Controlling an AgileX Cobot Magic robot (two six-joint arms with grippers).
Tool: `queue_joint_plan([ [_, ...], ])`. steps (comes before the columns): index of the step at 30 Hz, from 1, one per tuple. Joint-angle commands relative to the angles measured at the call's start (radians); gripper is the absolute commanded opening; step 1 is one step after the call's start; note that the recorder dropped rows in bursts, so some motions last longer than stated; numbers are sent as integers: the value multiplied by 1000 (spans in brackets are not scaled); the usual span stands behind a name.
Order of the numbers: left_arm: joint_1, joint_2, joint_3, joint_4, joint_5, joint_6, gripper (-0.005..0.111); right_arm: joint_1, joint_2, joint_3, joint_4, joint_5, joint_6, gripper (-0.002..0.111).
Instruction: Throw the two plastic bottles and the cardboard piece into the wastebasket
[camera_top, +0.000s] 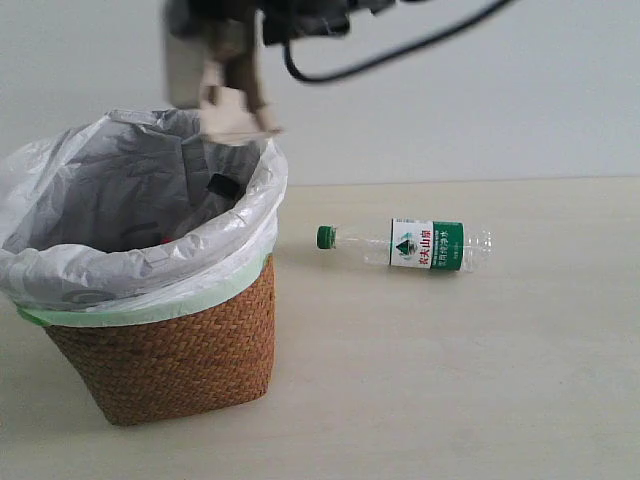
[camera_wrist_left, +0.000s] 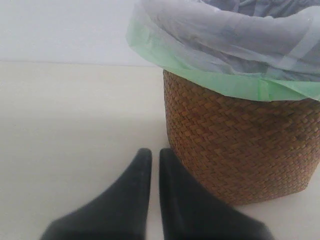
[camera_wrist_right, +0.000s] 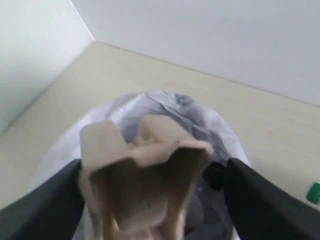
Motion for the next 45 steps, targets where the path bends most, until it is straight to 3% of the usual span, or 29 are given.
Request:
queue_joint_plan([
  [1,3,-2,3,2,-3,-9,6,-2,103,-158,-33,200,43,71],
  [7,3,-2,3,2,-3,-9,6,-2,121,-162,-417,362,220,69],
  [12,3,-2,3,2,-3,-9,6,-23,121,-162,-673,541,210,53],
  [28,3,-2,3,2,-3,-9,6,-335,150,-64,-651,556,-84,52],
  [40,3,-2,3,2,-3,-9,6,-359,295,-64,-456,458,-450,52],
  [45,3,-2,3,2,-3,-9,6,-359,355,-64,-449,387,-552,82],
])
